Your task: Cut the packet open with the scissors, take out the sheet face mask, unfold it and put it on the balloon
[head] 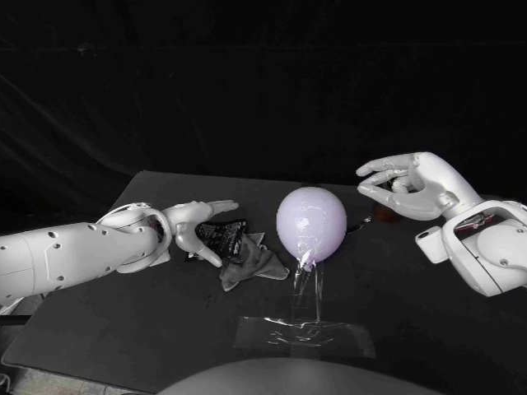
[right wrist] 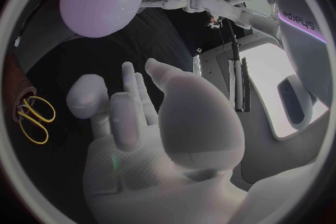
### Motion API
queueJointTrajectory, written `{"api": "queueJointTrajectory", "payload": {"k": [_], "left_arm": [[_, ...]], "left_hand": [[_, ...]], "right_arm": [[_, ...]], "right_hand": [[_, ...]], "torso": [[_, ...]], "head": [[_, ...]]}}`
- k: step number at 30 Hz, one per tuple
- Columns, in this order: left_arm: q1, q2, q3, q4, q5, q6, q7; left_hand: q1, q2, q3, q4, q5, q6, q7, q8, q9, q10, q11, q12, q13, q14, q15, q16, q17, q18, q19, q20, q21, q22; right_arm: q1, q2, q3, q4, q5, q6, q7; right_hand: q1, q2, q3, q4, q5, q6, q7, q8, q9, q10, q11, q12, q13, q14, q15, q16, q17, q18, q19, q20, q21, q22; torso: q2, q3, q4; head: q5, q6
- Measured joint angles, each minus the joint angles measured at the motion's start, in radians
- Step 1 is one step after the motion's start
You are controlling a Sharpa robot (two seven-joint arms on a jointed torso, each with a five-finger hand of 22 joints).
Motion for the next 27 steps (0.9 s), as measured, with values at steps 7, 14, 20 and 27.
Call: {"api": "queueJointTrajectory", "payload": {"k": [7, 14, 20, 27], "left_arm": [[-0.006, 0.024, 0.000, -0.035, -0.038, 0.035, -0.041], [-0.009, 0.046, -0.001, -0.056, -0.055, 0.055, -0.060], [-0.010, 0.058, -0.001, -0.065, -0.060, 0.070, -0.069], [-0.011, 0.068, -0.001, -0.075, -0.061, 0.101, -0.085]], "left_hand": [[-0.006, -0.004, 0.000, 0.000, 0.000, 0.006, 0.014, 0.000, 0.006, 0.021, 0.053, 0.000, 0.003, 0.009, -0.019, 0.000, 0.007, 0.000, 0.000, 0.000, 0.000, 0.000], [-0.006, -0.004, 0.000, 0.000, 0.000, 0.016, 0.016, 0.004, 0.011, 0.033, 0.068, 0.000, 0.005, 0.017, -0.012, 0.000, 0.012, 0.000, 0.000, 0.000, 0.000, 0.002], [-0.006, -0.004, 0.000, 0.000, 0.000, 0.023, 0.016, 0.005, 0.015, 0.046, 0.081, 0.001, 0.007, 0.026, -0.003, 0.005, 0.018, 0.000, 0.012, -0.003, 0.000, 0.005], [-0.006, -0.004, 0.000, 0.000, 0.000, 0.034, 0.019, 0.013, 0.021, 0.058, 0.093, 0.004, 0.009, 0.041, 0.002, 0.009, 0.024, 0.000, 0.015, -0.007, 0.000, 0.006]], "right_arm": [[-0.001, 0.000, 0.000, 0.000, -0.003, 0.007, -0.009], [-0.002, 0.001, 0.000, -0.001, -0.003, 0.011, -0.013], [-0.002, 0.003, 0.000, -0.002, -0.003, 0.013, -0.015], [-0.003, 0.005, 0.000, -0.002, -0.002, 0.017, -0.016]], "right_hand": [[0.000, 0.000, 0.000, 0.000, 0.000, -0.001, -0.001, 0.000, 0.000, 0.000, 0.000, 0.000, 0.000, 0.000, 0.000, 0.000, -0.002, 0.000, 0.000, 0.000, 0.000, -0.001], [0.000, 0.000, 0.003, 0.003, 0.000, -0.001, -0.001, 0.000, 0.000, 0.000, 0.000, 0.000, 0.000, 0.000, 0.000, 0.000, -0.005, -0.001, -0.004, 0.004, 0.000, -0.002], [0.000, 0.000, 0.003, 0.003, 0.000, -0.001, -0.002, 0.000, 0.000, 0.000, 0.000, 0.000, 0.000, 0.000, 0.000, 0.000, -0.003, -0.001, -0.004, 0.004, 0.000, 0.001], [0.000, 0.000, 0.006, 0.006, 0.000, -0.001, -0.002, 0.000, 0.000, 0.000, 0.000, 0.000, 0.000, 0.000, 0.000, 0.000, -0.002, -0.001, -0.004, 0.004, 0.000, 0.001]], "torso": [[-0.001, 0.0002, -0.0001], [-0.001, -0.0005, 0.0002], [0.000, -0.0004, 0.0001], [-0.001, -0.0005, 0.0004]], "head": [[0.000, -0.003], [-0.002, -0.004], [-0.002, -0.007], [-0.003, -0.012]]}}
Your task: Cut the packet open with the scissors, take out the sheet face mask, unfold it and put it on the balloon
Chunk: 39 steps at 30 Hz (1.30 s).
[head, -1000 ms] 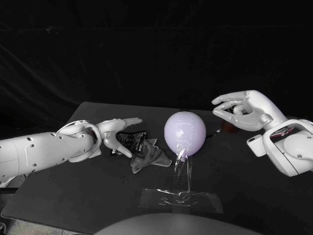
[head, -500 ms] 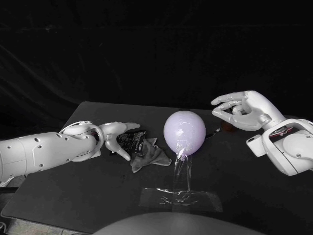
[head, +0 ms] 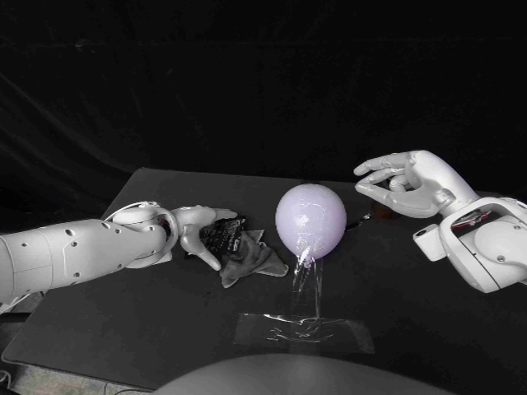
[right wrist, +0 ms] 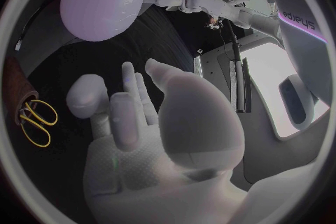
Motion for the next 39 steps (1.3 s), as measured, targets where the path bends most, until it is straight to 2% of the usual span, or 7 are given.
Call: {"api": "queueJointTrajectory", "payload": {"k": [11, 14, 20, 23, 28, 33, 39], "left_arm": [[-0.002, 0.010, 0.001, -0.015, -0.002, 0.035, -0.022], [-0.001, 0.013, 0.003, -0.017, -0.002, 0.036, -0.024], [0.002, 0.020, 0.006, -0.026, -0.001, 0.031, -0.027], [0.002, 0.023, 0.006, -0.031, -0.001, 0.023, -0.027], [0.001, 0.026, 0.007, -0.036, -0.001, 0.008, -0.026], [0.001, 0.030, 0.009, -0.042, 0.001, -0.009, -0.024], [0.002, 0.034, 0.010, -0.048, 0.002, -0.028, -0.022]], "left_hand": [[0.027, 0.003, 0.000, 0.000, 0.000, 0.031, 0.002, 0.006, 0.013, 0.040, 0.010, 0.012, 0.006, 0.043, 0.007, 0.012, 0.022, 0.000, 0.035, -0.002, 0.008, 0.005], [0.061, 0.009, 0.000, 0.000, 0.004, 0.037, 0.002, 0.012, 0.016, 0.071, 0.015, 0.023, 0.011, 0.077, 0.011, 0.027, 0.035, -0.007, 0.062, 0.000, 0.017, 0.007], [0.115, 0.026, 0.034, -0.001, 0.004, 0.075, 0.004, 0.024, 0.030, 0.159, 0.016, 0.044, 0.021, 0.163, 0.007, 0.058, 0.066, -0.004, 0.118, -0.007, 0.042, 0.015], [0.142, 0.051, 0.085, 0.000, 0.004, 0.101, 0.007, 0.038, 0.041, 0.208, 0.016, 0.055, 0.025, 0.208, 0.004, 0.074, 0.082, -0.004, 0.141, -0.010, 0.051, 0.015], [0.159, 0.117, 0.158, -0.003, 0.004, 0.137, 0.010, 0.056, 0.059, 0.298, 0.017, 0.069, 0.027, 0.280, 0.005, 0.093, 0.102, 0.001, 0.177, -0.005, 0.064, 0.015], [0.171, 0.177, 0.212, -0.007, 0.004, 0.192, 0.013, 0.080, 0.082, 0.412, 0.016, 0.090, 0.031, 0.369, 0.004, 0.121, 0.124, 0.022, 0.232, 0.000, 0.079, 0.030], [0.188, 0.207, 0.236, -0.012, 0.004, 0.267, 0.020, 0.114, 0.112, 0.528, 0.012, 0.102, 0.037, 0.469, 0.000, 0.147, 0.152, 0.024, 0.317, -0.001, 0.108, 0.030]], "right_arm": [[0.000, 0.000, 0.000, 0.002, 0.001, 0.005, -0.001], [0.000, 0.000, 0.000, 0.002, 0.001, 0.006, -0.001], [0.000, 0.000, 0.000, 0.003, 0.001, 0.007, -0.001], [0.000, -0.001, 0.000, 0.004, 0.001, 0.008, -0.002], [0.000, -0.001, 0.000, 0.006, 0.001, 0.008, -0.002], [0.000, -0.002, 0.000, 0.006, 0.001, 0.008, -0.003], [0.000, -0.003, 0.000, 0.007, 0.001, 0.008, -0.003]], "right_hand": [[0.000, 0.000, 0.003, 0.003, 0.000, 0.000, 0.000, 0.000, 0.000, 0.004, 0.003, 0.000, 0.001, 0.000, 0.000, -0.002, -0.002, 0.000, 0.000, 0.000, 0.000, 0.002], [0.000, 0.000, 0.005, 0.005, 0.000, 0.002, -0.002, 0.000, 0.000, 0.011, 0.000, 0.000, 0.001, 0.000, 0.000, -0.004, -0.003, -0.001, 0.000, 0.000, 0.000, 0.004], [0.000, 0.000, 0.006, 0.006, 0.000, 0.011, -0.002, 0.000, 0.000, 0.018, -0.003, 0.000, 0.003, 0.000, 0.000, -0.004, -0.004, -0.002, 0.000, 0.000, 0.000, 0.006], [0.000, 0.000, 0.008, 0.008, 0.000, 0.011, -0.003, 0.000, 0.000, 0.019, -0.003, 0.000, 0.004, 0.000, 0.000, -0.004, -0.004, -0.002, 0.000, 0.000, 0.000, 0.006], [0.000, 0.000, 0.008, 0.008, 0.000, 0.012, -0.004, 0.000, 0.000, 0.026, -0.004, 0.000, 0.005, 0.000, 0.000, -0.004, -0.004, -0.007, 0.000, 0.000, 0.000, 0.009], [0.000, 0.000, 0.011, 0.011, 0.000, 0.016, -0.007, 0.000, 0.000, 0.026, -0.004, 0.000, 0.005, 0.000, 0.000, -0.004, -0.003, -0.007, 0.000, 0.000, 0.000, 0.009], [0.000, 0.000, 0.011, 0.011, 0.000, 0.016, -0.007, 0.000, 0.000, 0.032, -0.009, 0.000, 0.006, 0.000, 0.000, -0.004, -0.003, -0.007, 0.000, 0.000, 0.000, 0.009]], "torso": [[0.000, 0.0006, 0.0000], [0.000, 0.0005, 0.0000], [0.000, 0.0004, 0.0001], [0.000, 0.0004, 0.0001], [0.000, 0.0004, 0.0001], [0.000, 0.0001, 0.0003], [0.000, 0.0001, 0.0003]], "head": [[-0.002, -0.003], [-0.003, -0.005], [-0.004, -0.008], [-0.004, -0.009], [-0.005, -0.009], [-0.006, -0.010], [-0.007, -0.011]]}}
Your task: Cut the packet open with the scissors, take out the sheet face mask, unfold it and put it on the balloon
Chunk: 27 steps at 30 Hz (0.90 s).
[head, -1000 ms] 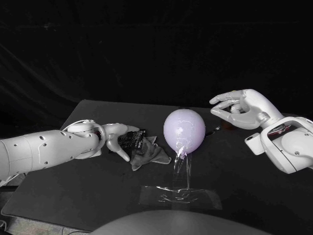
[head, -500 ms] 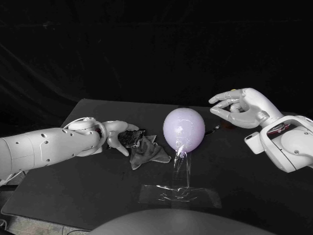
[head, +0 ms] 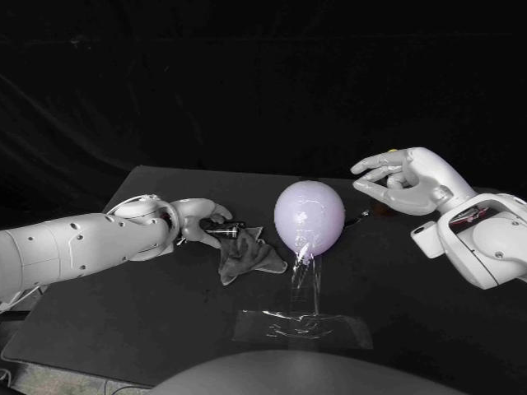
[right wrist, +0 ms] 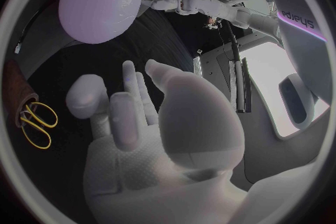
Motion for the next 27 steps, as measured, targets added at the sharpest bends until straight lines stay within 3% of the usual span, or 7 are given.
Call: {"api": "queueJointTrajectory", "payload": {"k": [5, 10, 13, 18, 25, 26, 27], "left_arm": [[0.001, 0.001, 0.001, -0.003, 0.006, -0.011, 0.005], [0.000, -0.001, 0.001, -0.005, 0.021, -0.018, 0.017], [0.000, -0.003, 0.001, -0.009, 0.038, -0.023, 0.030], [-0.002, -0.006, 0.001, -0.017, 0.077, -0.035, 0.062], [-0.008, -0.011, 0.000, -0.031, 0.156, -0.060, 0.126], [-0.009, -0.011, -0.001, -0.032, 0.169, -0.065, 0.135], [-0.010, -0.011, -0.001, -0.033, 0.182, -0.069, 0.145]], "left_hand": [[0.015, 0.026, 0.009, -0.003, -0.004, 0.074, 0.006, 0.033, 0.028, 0.077, -0.002, 0.010, 0.005, 0.085, -0.003, 0.026, 0.018, 0.000, 0.064, -0.005, 0.017, 0.000], [0.037, 0.065, 0.031, -0.003, -0.005, 0.246, 0.027, 0.108, 0.080, 0.121, -0.011, 0.011, 0.003, 0.128, -0.005, 0.034, 0.022, 0.000, 0.111, -0.008, 0.020, 0.000], [0.053, 0.083, 0.044, -0.002, -0.005, 0.307, 0.030, 0.137, 0.092, 0.142, -0.016, 0.011, 0.002, 0.147, -0.009, 0.039, 0.020, 0.000, 0.137, -0.010, 0.021, 0.000], [0.074, 0.124, 0.075, -0.002, -0.005, 0.365, 0.017, 0.158, 0.095, 0.176, -0.018, 0.011, 0.002, 0.177, -0.012, 0.043, 0.017, 0.000, 0.196, -0.008, 0.043, 0.000], [0.111, 0.161, 0.146, -0.004, -0.005, 0.420, 0.003, 0.175, 0.098, 0.236, -0.021, 0.011, -0.001, 0.227, -0.014, 0.053, 0.017, 0.000, 0.233, -0.010, 0.078, 0.030], [0.114, 0.164, 0.165, -0.002, -0.005, 0.430, -0.002, 0.180, 0.099, 0.255, -0.021, 0.011, -0.001, 0.243, -0.016, 0.054, 0.016, 0.006, 0.246, -0.012, 0.082, 0.033], [0.115, 0.164, 0.183, -0.001, -0.006, 0.437, -0.006, 0.184, 0.099, 0.271, -0.019, 0.011, -0.002, 0.256, -0.017, 0.054, 0.014, 0.046, 0.255, -0.014, 0.086, 0.035]], "right_arm": [[0.000, -0.001, 0.000, 0.000, 0.000, 0.000, -0.001], [0.000, -0.001, 0.000, 0.001, 0.000, 0.000, -0.001], [0.000, -0.002, 0.000, 0.000, 0.000, 0.000, -0.002], [0.000, -0.002, 0.000, -0.002, 0.000, 0.000, -0.002], [0.000, 0.000, 0.000, -0.010, 0.000, 0.000, -0.003], [0.000, 0.001, 0.000, -0.012, 0.000, 0.000, -0.003], [0.000, 0.001, 0.000, -0.014, 0.000, 0.000, -0.003]], "right_hand": [[0.000, 0.000, 0.000, 0.000, 0.000, 0.001, -0.001, 0.000, 0.000, 0.003, 0.003, 0.000, 0.001, 0.000, 0.000, 0.000, 0.000, 0.000, 0.000, 0.000, 0.000, 0.000], [0.000, 0.000, 0.000, 0.000, 0.000, 0.001, -0.002, 0.000, 0.000, 0.003, 0.003, 0.000, 0.001, 0.000, 0.000, 0.002, 0.000, 0.000, 0.000, 0.000, 0.000, 0.001], [0.000, 0.000, 0.001, 0.001, 0.000, 0.001, -0.002, 0.000, 0.000, 0.004, 0.002, 0.000, 0.001, 0.000, 0.000, 0.002, 0.000, 0.000, 0.000, 0.000, 0.000, 0.001], [0.000, 0.000, 0.003, 0.003, 0.000, 0.001, -0.002, 0.000, 0.000, 0.007, -0.001, 0.000, 0.001, 0.000, 0.000, 0.002, -0.001, 0.000, 0.000, 0.000, 0.000, 0.001], [0.000, 0.000, 0.003, 0.003, 0.000, 0.001, -0.002, 0.000, 0.001, 0.006, -0.001, 0.000, 0.002, 0.000, 0.000, 0.002, -0.001, 0.000, 0.000, 0.000, 0.000, 0.001], [0.000, 0.000, 0.003, 0.003, 0.000, 0.001, -0.002, 0.000, 0.001, 0.006, -0.001, 0.000, 0.002, 0.000, 0.000, 0.002, 0.000, 0.000, 0.000, 0.000, 0.000, 0.001], [0.000, 0.000, 0.003, 0.003, 0.000, 0.001, -0.002, 0.000, 0.001, 0.006, -0.001, 0.001, 0.002, 0.000, 0.000, 0.002, 0.000, 0.000, 0.000, 0.000, 0.000, 0.001]], "torso": [[0.000, -0.0001, 0.0003], [0.000, 0.0002, 0.0002], [0.000, 0.0002, 0.0003], [0.000, 0.0000, 0.0003], [0.000, -0.0007, 0.0009], [0.000, -0.0007, 0.0009], [0.000, -0.0007, 0.0009]], "head": [[-0.001, -0.001], [-0.003, 0.001], [-0.005, 0.003], [-0.009, 0.007], [-0.012, 0.016], [-0.013, 0.018], [-0.013, 0.019]]}}
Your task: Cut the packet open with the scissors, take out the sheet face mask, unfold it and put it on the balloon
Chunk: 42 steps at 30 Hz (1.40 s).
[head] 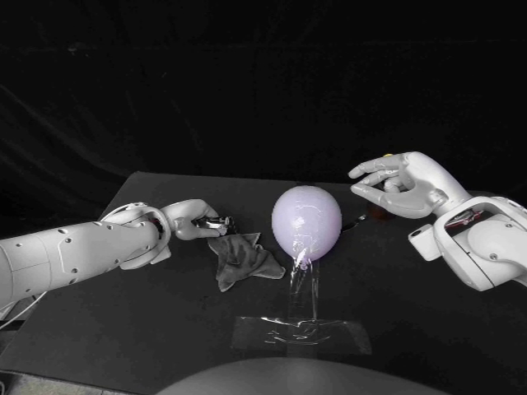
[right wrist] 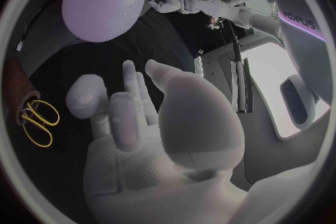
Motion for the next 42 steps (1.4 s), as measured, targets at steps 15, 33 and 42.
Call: {"api": "queueJointTrajectory", "payload": {"k": [15, 33, 42], "left_arm": [[0.022, -0.012, 0.066, 0.028, 0.357, -0.054, 0.137], [0.070, 0.054, 0.098, 0.169, 0.659, -0.004, 0.228], [0.079, 0.109, 0.102, 0.170, 0.695, 0.000, 0.245]], "left_hand": [[-0.095, -0.095, 0.252, -0.006, -0.004, 0.033, 0.017, 0.027, 0.002, 0.114, -0.024, -0.070, -0.001, 0.068, -0.014, -0.032, -0.027, 0.036, 0.030, 0.017, 0.008, -0.014], [-0.162, -0.123, 0.264, -0.071, -0.004, 0.042, 0.015, 0.046, 0.003, 0.274, -0.065, -0.019, 0.013, 0.221, -0.071, 0.040, 0.021, 0.035, 0.162, -0.037, 0.124, 0.037], [-0.170, -0.117, 0.261, -0.080, -0.004, 0.042, 0.015, 0.046, 0.003, 0.277, -0.068, -0.019, 0.013, 0.221, -0.071, 0.047, 0.029, 0.033, 0.161, -0.037, 0.145, 0.051]], "right_arm": [[0.000, 0.027, 0.000, -0.057, 0.000, 0.000, 0.000], [0.090, 0.107, 0.002, -0.092, 0.002, 0.078, -0.098], [0.138, 0.188, 0.004, -0.113, -0.021, 0.127, -0.213]], "right_hand": [[0.000, 0.000, 0.003, 0.003, 0.000, 0.006, 0.001, 0.000, 0.000, 0.000, 0.000, 0.003, 0.000, 0.000, 0.000, -0.002, 0.001, 0.000, 0.000, 0.000, 0.000, 0.001], [0.004, 0.028, 0.028, 0.011, 0.016, 0.056, -0.031, 0.018, 0.011, 0.101, -0.029, 0.039, 0.028, 0.000, -0.027, 0.031, 0.066, -0.004, 0.012, -0.021, 0.022, 0.025], [-0.041, 0.017, -0.014, 0.016, 0.070, 0.104, -0.071, 0.033, 0.017, 0.202, -0.090, 0.371, 0.347, -0.001, -0.074, 0.040, 0.094, -0.008, 0.049, -0.062, 0.080, 0.094]], "torso": [[0.000, 0.0006, -0.0008], [0.000, 0.0019, -0.0024], [0.001, 0.0021, -0.0017]], "head": [[-0.012, 0.060], [-0.040, 0.161], [-0.063, 0.186]]}}
